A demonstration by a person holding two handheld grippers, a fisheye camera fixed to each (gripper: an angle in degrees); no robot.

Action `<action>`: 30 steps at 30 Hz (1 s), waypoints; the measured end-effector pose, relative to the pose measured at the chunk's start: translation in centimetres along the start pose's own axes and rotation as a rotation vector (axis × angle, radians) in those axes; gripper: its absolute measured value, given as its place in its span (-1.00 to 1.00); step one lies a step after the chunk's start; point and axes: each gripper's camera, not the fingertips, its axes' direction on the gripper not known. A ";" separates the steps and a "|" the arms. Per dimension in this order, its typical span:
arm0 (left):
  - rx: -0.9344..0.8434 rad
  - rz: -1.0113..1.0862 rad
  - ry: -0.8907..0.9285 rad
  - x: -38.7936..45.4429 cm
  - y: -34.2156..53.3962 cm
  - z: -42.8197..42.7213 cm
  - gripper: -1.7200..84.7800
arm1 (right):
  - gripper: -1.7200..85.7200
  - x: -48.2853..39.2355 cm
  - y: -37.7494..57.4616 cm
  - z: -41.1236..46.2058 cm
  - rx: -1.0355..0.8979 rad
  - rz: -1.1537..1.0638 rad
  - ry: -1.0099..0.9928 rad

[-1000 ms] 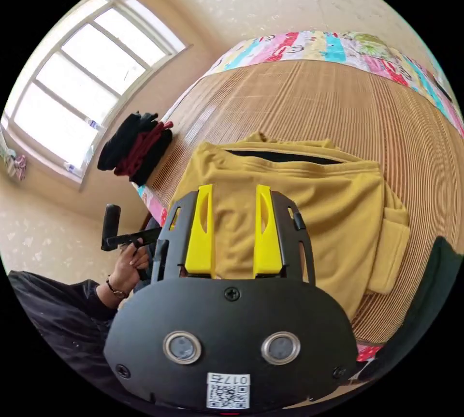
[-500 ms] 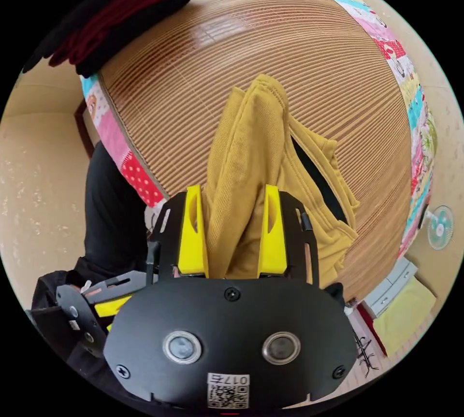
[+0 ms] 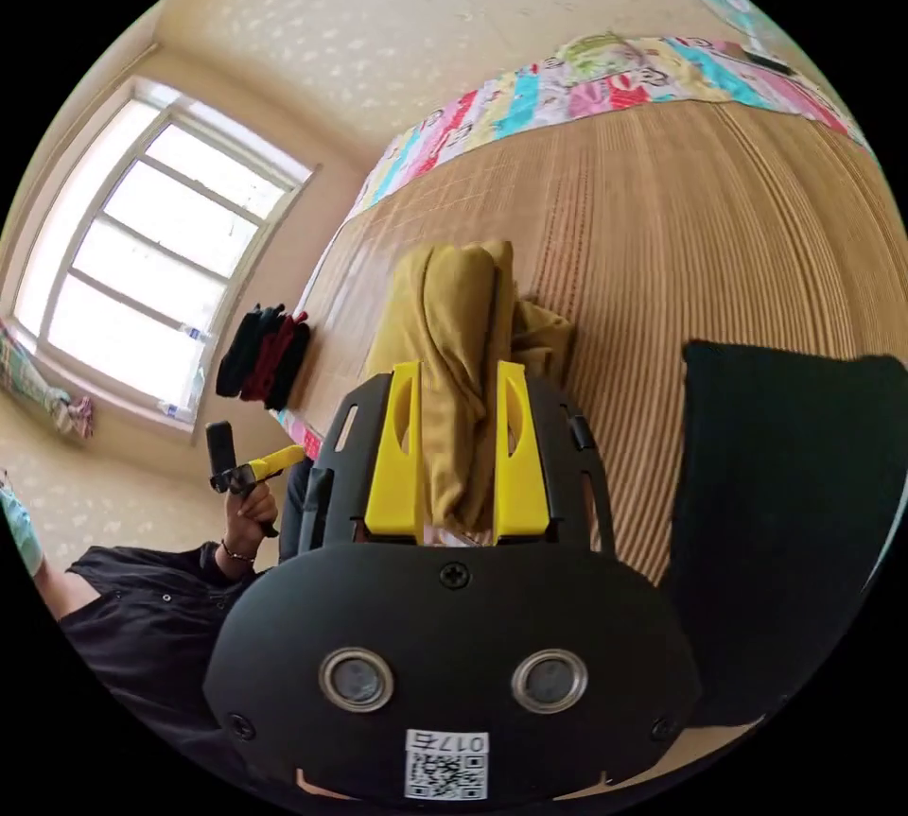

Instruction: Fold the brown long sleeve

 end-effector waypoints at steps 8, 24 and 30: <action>-0.085 -0.132 -0.102 -4.3 -7.3 6.5 -0.55 | -0.46 5.0 3.4 2.4 -0.016 0.074 -0.093; 0.363 -0.199 -0.458 -10.4 2.7 -19.9 -0.71 | -0.62 -12.0 3.4 25.2 -0.057 -0.001 -0.166; 0.629 -0.404 -0.555 -10.6 17.6 -33.4 -0.71 | -0.63 -25.0 -1.7 37.8 -0.193 -0.141 -0.153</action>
